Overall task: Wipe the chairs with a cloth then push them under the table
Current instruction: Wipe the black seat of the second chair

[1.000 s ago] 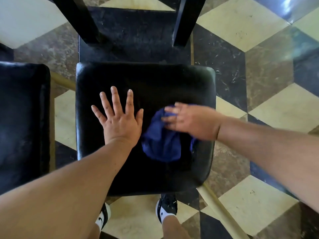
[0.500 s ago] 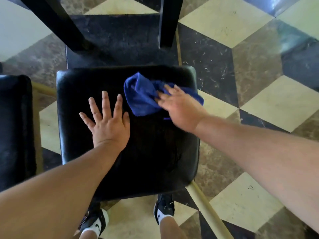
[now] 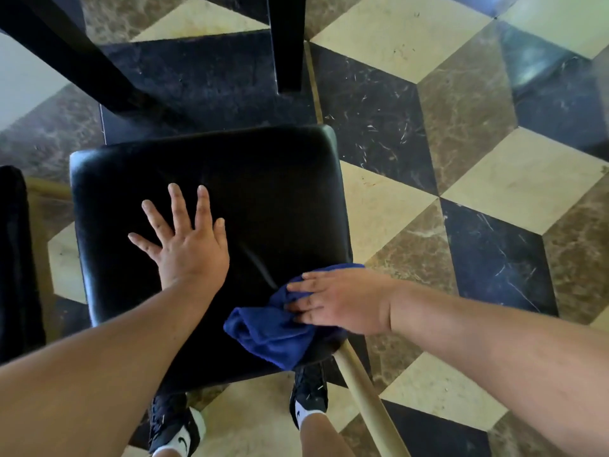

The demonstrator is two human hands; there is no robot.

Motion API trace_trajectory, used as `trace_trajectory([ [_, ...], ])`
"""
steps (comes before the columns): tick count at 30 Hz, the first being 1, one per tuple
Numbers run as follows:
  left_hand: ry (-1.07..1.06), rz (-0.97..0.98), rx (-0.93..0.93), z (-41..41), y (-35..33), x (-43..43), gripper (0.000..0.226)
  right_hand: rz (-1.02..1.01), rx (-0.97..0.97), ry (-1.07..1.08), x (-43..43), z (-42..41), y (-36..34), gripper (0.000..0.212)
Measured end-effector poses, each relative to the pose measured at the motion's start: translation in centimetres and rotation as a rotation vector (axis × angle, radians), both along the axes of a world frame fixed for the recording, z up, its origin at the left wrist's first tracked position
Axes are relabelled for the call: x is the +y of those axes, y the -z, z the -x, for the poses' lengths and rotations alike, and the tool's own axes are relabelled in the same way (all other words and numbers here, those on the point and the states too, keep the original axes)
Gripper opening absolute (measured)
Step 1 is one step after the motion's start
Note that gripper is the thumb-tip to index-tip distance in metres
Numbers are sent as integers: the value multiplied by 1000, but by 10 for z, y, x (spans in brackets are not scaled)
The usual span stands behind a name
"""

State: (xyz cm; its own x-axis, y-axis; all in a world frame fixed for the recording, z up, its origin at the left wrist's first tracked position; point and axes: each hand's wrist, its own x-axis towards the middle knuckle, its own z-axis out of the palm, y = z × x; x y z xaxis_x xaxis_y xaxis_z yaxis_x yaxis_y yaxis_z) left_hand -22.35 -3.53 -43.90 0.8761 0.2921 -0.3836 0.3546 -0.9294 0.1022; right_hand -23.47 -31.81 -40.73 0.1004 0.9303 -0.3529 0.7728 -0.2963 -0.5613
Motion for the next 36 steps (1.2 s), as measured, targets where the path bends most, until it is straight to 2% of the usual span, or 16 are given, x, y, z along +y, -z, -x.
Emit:
trace_trajectory([
  [4, 305, 31, -28, 6, -3, -24, 63, -19, -180, 113, -14, -64, 5, 55],
  [7, 319, 57, -28, 10, 0, -44, 63, 31, -268, 231, -16, -115, 7, 51],
  [9, 315, 52, -28, 12, 1, -49, 63, 56, -276, 356, -14, -139, 6, 54],
  [12, 450, 33, -24, 9, 0, -49, 61, 67, -259, 581, -11, -156, 5, 54],
  [15, 501, 24, 2, 6, -1, -46, 61, 25, -193, 813, -2, -144, 7, 51],
  [17, 482, 40, 19, 4, -2, -44, 61, 34, -183, 842, 0, -121, 8, 55],
  [19, 479, 60, 38, 1, -5, -43, 60, 91, -181, 792, -7, -93, 6, 62],
  [22, 484, 92, 68, -6, -10, -41, 62, 203, -154, 603, -22, -43, -2, 69],
  [27, 501, 135, 103, -13, -16, -37, 69, 334, -90, 213, -41, 34, -24, 55],
  [32, 619, 202, 171, -23, -27, -16, 81, 369, -146, -131, -37, 15, -37, 53],
  [34, 759, 155, 171, -29, -34, 13, 86, 385, -151, -236, -30, 1, -40, 54],
  [36, 780, 78, 157, -36, -41, 52, 91, 403, -154, -300, -18, -11, -42, 56],
])
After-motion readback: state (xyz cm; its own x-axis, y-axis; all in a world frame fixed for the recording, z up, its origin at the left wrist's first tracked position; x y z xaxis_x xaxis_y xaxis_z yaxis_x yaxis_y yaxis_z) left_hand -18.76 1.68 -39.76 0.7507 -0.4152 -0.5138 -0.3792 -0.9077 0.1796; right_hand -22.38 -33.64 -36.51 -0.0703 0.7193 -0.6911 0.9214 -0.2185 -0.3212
